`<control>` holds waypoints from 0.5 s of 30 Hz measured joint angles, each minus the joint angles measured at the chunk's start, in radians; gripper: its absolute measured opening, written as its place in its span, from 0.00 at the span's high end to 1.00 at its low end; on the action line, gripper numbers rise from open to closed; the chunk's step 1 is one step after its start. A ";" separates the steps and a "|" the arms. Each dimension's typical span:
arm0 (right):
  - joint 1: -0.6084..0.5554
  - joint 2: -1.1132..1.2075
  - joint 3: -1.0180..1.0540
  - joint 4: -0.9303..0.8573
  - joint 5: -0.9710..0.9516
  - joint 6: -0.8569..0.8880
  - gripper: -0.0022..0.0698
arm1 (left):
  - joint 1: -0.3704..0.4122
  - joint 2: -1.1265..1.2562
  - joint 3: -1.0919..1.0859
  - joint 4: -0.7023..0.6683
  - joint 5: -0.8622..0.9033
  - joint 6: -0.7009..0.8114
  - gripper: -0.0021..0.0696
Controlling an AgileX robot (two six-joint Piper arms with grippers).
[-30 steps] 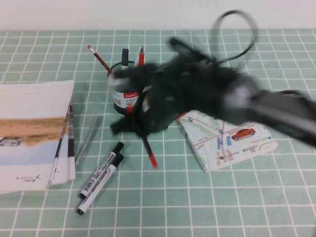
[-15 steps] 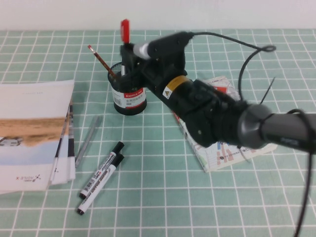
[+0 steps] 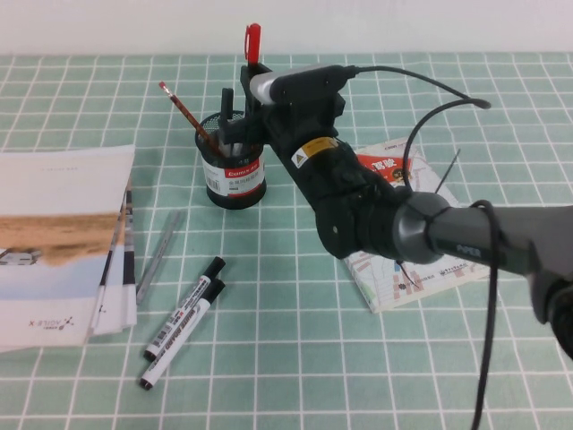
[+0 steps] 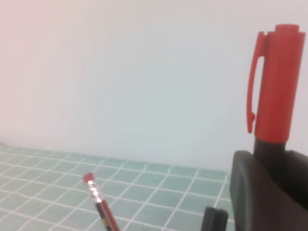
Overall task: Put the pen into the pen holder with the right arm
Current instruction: Place the pen onto the pen holder
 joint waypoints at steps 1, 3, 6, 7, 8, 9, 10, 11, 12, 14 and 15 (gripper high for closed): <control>-0.001 0.012 -0.017 0.009 0.014 0.000 0.88 | 0.000 0.000 0.000 0.000 0.000 0.000 0.98; -0.002 0.031 -0.043 0.017 0.040 -0.002 0.88 | 0.000 0.000 0.000 0.000 0.000 0.000 0.98; -0.002 0.056 -0.066 0.034 0.082 -0.004 0.88 | 0.000 0.000 0.000 0.000 0.000 0.000 0.98; -0.002 0.061 -0.068 0.041 0.093 -0.004 0.88 | 0.000 0.000 0.000 0.000 0.000 0.000 0.98; -0.002 0.063 -0.069 0.049 0.105 -0.005 0.88 | 0.000 0.000 0.000 0.000 0.000 0.000 0.98; -0.002 0.065 -0.069 0.055 0.120 -0.005 0.88 | 0.000 0.000 0.000 0.000 0.000 0.000 0.98; -0.002 0.065 -0.069 0.060 0.130 -0.005 0.88 | 0.000 0.000 0.000 0.000 0.000 0.000 0.98; -0.002 0.065 -0.069 0.062 0.142 -0.008 0.87 | 0.000 0.000 0.000 0.000 0.000 0.000 0.98; -0.002 0.065 -0.069 0.061 0.149 -0.008 0.86 | 0.000 0.000 0.000 0.000 0.000 0.000 0.98; -0.002 0.065 -0.071 0.061 0.161 -0.008 0.80 | 0.000 0.000 0.000 0.000 0.000 0.000 0.98; -0.002 0.067 -0.073 0.061 0.163 -0.008 0.76 | 0.000 0.000 0.000 0.000 0.000 0.000 0.98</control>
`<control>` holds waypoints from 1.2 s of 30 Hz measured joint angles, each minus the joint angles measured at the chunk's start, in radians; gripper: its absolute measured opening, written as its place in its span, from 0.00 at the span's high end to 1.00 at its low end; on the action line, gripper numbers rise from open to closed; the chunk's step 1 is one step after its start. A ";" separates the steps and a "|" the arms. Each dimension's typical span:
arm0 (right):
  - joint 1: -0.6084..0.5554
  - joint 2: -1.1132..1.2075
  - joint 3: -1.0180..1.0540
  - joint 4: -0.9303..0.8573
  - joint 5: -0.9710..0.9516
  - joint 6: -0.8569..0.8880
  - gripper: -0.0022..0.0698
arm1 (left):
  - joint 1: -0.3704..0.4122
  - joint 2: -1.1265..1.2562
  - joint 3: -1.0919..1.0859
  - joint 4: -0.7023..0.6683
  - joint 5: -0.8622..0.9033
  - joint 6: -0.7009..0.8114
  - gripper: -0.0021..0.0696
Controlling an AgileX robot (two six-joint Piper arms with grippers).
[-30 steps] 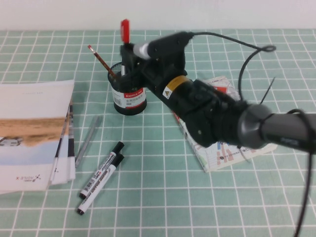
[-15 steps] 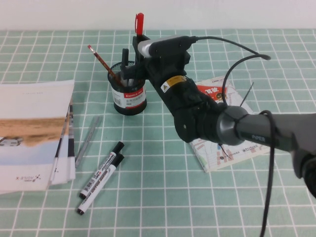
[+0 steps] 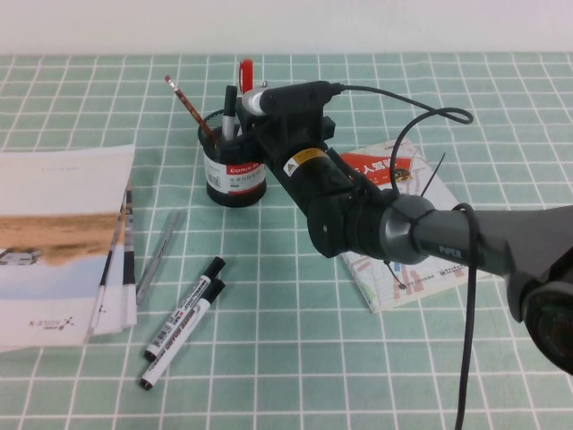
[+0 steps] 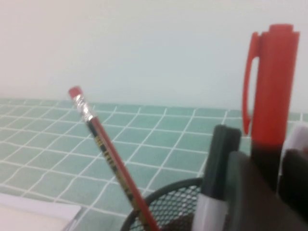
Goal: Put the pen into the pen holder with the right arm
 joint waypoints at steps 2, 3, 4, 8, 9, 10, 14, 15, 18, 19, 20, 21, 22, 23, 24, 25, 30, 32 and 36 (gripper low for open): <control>0.000 0.000 -0.002 0.002 0.003 0.000 0.65 | 0.000 0.000 0.000 0.000 0.000 0.000 0.98; 0.000 0.000 -0.004 0.002 0.007 0.000 0.59 | 0.000 0.000 0.000 0.000 0.000 0.000 0.98; 0.000 0.000 -0.004 0.002 0.016 0.000 0.54 | 0.000 0.000 0.000 0.000 0.000 0.000 0.98; 0.000 -0.031 0.007 0.006 0.084 0.000 0.49 | 0.000 0.000 0.000 0.000 0.000 0.000 0.98; 0.000 -0.044 0.017 0.006 0.098 0.000 0.50 | 0.000 0.000 0.000 0.000 0.000 0.000 0.98; 0.000 -0.067 0.032 0.004 0.119 0.000 0.52 | 0.000 0.000 0.000 0.000 0.000 0.000 0.98; 0.004 -0.180 0.107 -0.010 0.181 0.000 0.63 | 0.000 0.000 0.000 0.000 0.000 0.000 0.98; 0.008 -0.209 0.132 -0.017 0.195 0.000 0.66 | 0.000 0.000 0.000 0.000 0.000 0.000 0.98; 0.021 -0.322 0.202 -0.052 0.275 0.000 0.77 | 0.000 0.000 0.000 0.000 0.000 0.000 0.98; 0.027 -0.366 0.224 -0.058 0.320 0.000 0.81 | 0.000 0.000 0.000 0.000 0.000 0.000 0.98; 0.029 -0.410 0.243 -0.063 0.374 0.000 0.85 | 0.000 0.000 0.000 0.000 0.000 0.000 0.98; 0.031 -0.455 0.257 -0.065 0.432 0.000 0.89 | 0.000 0.000 0.000 0.000 0.000 0.000 0.98; 0.031 -0.498 0.272 -0.068 0.493 0.000 0.93 | 0.000 0.000 0.000 0.000 0.000 0.000 0.98; 0.031 -0.541 0.285 -0.075 0.552 0.000 0.95 | 0.000 0.000 0.000 0.000 0.000 0.000 0.98; 0.031 -0.574 0.298 -0.083 0.599 0.000 0.96 | 0.000 0.000 0.000 0.000 0.000 0.000 0.98; 0.031 -0.616 0.310 -0.095 0.652 0.000 0.97 | 0.000 0.000 0.000 0.000 0.000 0.000 0.98; 0.031 -0.809 0.413 -0.127 0.805 0.000 0.99 | 0.000 0.000 0.000 0.000 0.000 0.000 0.98; 0.031 -0.893 0.479 -0.134 0.833 0.000 0.99 | 0.000 0.000 0.000 0.000 0.000 0.000 0.98; 0.031 -1.046 0.606 -0.136 0.905 0.000 0.99 | 0.000 0.000 0.000 0.000 0.000 0.000 0.98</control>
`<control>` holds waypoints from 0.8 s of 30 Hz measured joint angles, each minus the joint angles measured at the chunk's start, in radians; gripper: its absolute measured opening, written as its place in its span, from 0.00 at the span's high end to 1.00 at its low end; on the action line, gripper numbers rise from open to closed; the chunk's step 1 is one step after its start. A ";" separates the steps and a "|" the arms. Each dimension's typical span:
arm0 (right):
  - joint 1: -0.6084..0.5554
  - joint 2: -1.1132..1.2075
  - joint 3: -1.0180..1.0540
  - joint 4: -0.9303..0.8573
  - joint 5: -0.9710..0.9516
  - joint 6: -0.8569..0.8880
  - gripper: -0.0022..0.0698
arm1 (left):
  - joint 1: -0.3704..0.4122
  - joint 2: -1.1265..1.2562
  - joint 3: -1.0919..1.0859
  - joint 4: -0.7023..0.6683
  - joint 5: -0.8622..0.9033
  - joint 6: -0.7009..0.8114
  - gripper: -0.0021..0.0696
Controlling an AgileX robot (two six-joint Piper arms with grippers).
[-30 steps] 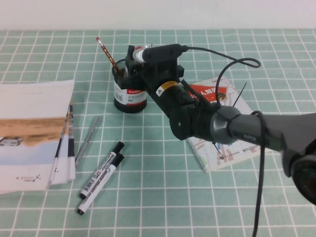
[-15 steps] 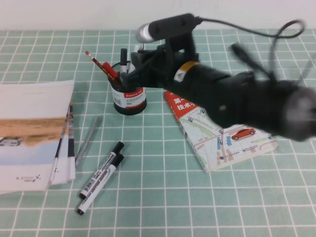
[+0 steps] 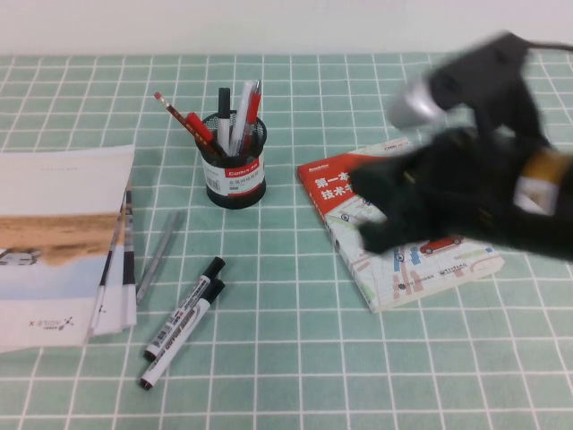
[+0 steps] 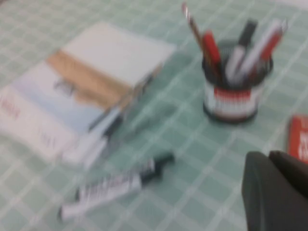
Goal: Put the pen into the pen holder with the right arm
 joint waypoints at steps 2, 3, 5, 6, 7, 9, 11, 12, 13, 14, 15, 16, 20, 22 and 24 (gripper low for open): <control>0.000 -0.076 0.049 -0.002 0.067 0.000 0.99 | 0.000 0.000 0.000 0.000 0.000 0.000 0.98; 0.000 -0.102 0.064 -0.004 0.096 0.000 0.99 | 0.000 0.000 0.000 0.000 0.000 0.000 0.98; 0.000 -0.154 0.094 -0.016 0.167 0.000 0.99 | 0.000 0.000 0.000 0.000 0.000 0.000 0.98; 0.000 -0.175 0.104 -0.020 0.204 0.000 0.99 | 0.000 0.000 0.000 0.000 0.000 0.000 0.98; 0.000 -0.190 0.114 -0.026 0.238 0.000 1.00 | 0.000 0.000 0.000 0.000 0.000 0.000 0.98; 0.000 -0.211 0.135 -0.043 0.279 0.000 1.00 | 0.000 0.000 0.000 0.000 0.000 0.000 0.98; 0.000 -0.228 0.165 -0.064 0.290 0.000 1.00 | 0.000 0.000 0.000 0.000 0.000 0.000 0.98; 0.000 -0.234 0.180 -0.075 0.285 0.000 1.00 | 0.000 0.000 0.000 0.000 0.000 0.000 0.98; 0.000 -0.243 0.201 -0.087 0.275 0.000 1.00 | 0.000 0.000 0.000 0.000 0.000 0.000 0.98; 0.000 -0.247 0.224 -0.096 0.259 0.000 1.00 | 0.000 0.000 0.000 0.000 0.000 0.000 0.98; 0.000 -0.253 0.243 -0.102 0.236 0.000 1.00 | 0.000 0.000 0.000 0.000 0.000 0.000 0.98; -0.002 -0.262 0.271 -0.109 0.204 0.000 1.00 | 0.000 0.000 0.000 0.000 0.000 0.000 0.98; -0.081 -0.346 0.433 -0.104 0.070 0.000 1.00 | 0.000 0.000 0.000 0.000 0.000 0.000 0.98; -0.162 -0.419 0.530 -0.077 0.009 0.000 1.00 | 0.000 0.000 0.000 0.000 0.000 0.000 0.98; -0.267 -0.514 0.642 -0.045 -0.056 0.000 1.00 | 0.000 0.000 0.000 0.000 0.000 0.000 0.98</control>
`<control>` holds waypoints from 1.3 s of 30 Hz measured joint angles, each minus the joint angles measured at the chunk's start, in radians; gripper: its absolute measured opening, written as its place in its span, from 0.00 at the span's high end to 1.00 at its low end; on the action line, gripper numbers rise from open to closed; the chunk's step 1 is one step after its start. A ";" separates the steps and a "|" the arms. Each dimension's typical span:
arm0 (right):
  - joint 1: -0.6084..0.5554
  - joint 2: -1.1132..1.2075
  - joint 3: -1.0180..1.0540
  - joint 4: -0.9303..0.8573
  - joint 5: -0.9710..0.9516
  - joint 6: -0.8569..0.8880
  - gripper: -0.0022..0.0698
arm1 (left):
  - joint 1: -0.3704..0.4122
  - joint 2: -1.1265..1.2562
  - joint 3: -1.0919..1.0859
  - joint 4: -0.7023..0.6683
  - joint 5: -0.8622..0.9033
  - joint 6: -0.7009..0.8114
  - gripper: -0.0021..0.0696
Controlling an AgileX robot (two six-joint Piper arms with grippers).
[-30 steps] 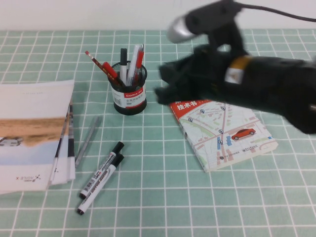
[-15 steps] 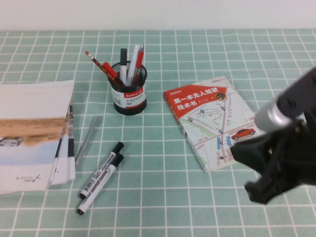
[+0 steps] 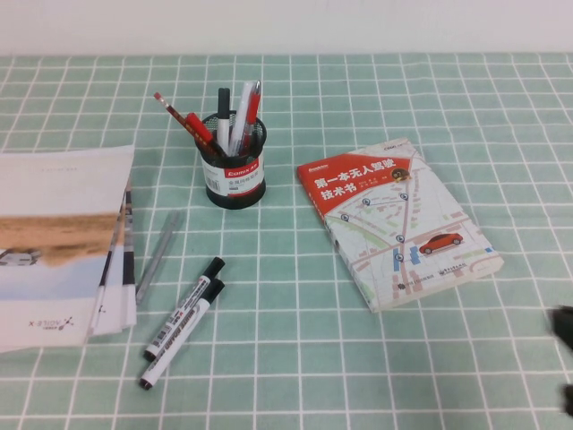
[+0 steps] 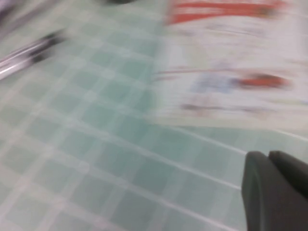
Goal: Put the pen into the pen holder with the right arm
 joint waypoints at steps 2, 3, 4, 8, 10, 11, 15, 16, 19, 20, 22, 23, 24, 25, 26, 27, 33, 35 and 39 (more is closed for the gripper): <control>-0.106 -0.107 0.097 0.011 -0.055 0.000 1.00 | 0.000 0.000 0.000 0.000 0.000 0.000 0.98; -0.156 -0.163 0.145 0.011 -0.083 0.000 1.00 | 0.000 0.000 0.000 0.000 0.000 0.000 0.98; -0.193 -0.206 0.189 0.013 -0.110 0.000 1.00 | 0.000 0.000 0.000 0.000 0.000 0.000 0.98; -0.339 -0.395 0.311 0.019 -0.148 0.000 1.00 | 0.000 0.000 0.000 0.000 0.000 0.000 0.98; -0.377 -0.471 0.341 0.020 -0.136 0.000 1.00 | 0.000 0.000 0.000 0.000 0.000 0.000 0.98; -0.390 -0.510 0.350 0.020 -0.121 0.000 1.00 | 0.000 0.000 0.000 0.000 0.000 0.000 0.98; -0.401 -0.631 0.375 0.010 -0.049 0.000 1.00 | 0.000 0.000 0.000 0.000 0.000 0.000 0.98; -0.401 -0.649 0.379 0.008 -0.035 0.000 1.00 | 0.000 0.000 0.000 0.000 0.000 0.000 0.98; -0.397 -0.707 0.384 0.003 0.006 0.000 1.00 | 0.000 0.000 0.000 0.000 0.000 0.000 0.98; -0.393 -0.720 0.384 0.003 0.031 0.000 1.00 | 0.000 0.000 0.000 0.000 0.000 0.000 0.98; -0.390 -0.730 0.386 0.002 0.082 0.000 1.00 | 0.000 0.000 0.000 0.000 0.000 0.000 0.98; -0.390 -0.729 0.386 0.002 0.097 0.000 1.00 | 0.000 0.000 0.000 0.000 0.000 0.000 0.98; -0.390 -0.729 0.386 0.002 0.106 0.000 1.00 | 0.000 0.000 0.000 0.000 0.000 0.000 0.98; -0.390 -0.729 0.386 0.002 0.109 0.000 1.00 | 0.000 0.000 0.000 0.000 0.000 0.000 0.98; -0.390 -0.729 0.386 0.002 0.112 0.000 1.00 | 0.000 0.000 0.000 0.000 0.000 0.000 0.98; -0.390 -0.729 0.386 0.002 0.115 0.000 1.00 | 0.000 0.000 0.000 0.000 0.000 0.000 0.98; -0.387 -0.729 0.386 0.002 0.117 0.000 1.00 | 0.000 0.000 0.000 0.000 0.000 0.000 0.98; -0.387 -0.729 0.386 0.002 0.117 0.000 1.00 | 0.000 0.000 0.000 0.000 0.000 0.000 0.98; -0.387 -0.729 0.386 0.002 0.117 0.000 1.00 | 0.000 0.000 0.000 0.000 0.000 0.000 0.98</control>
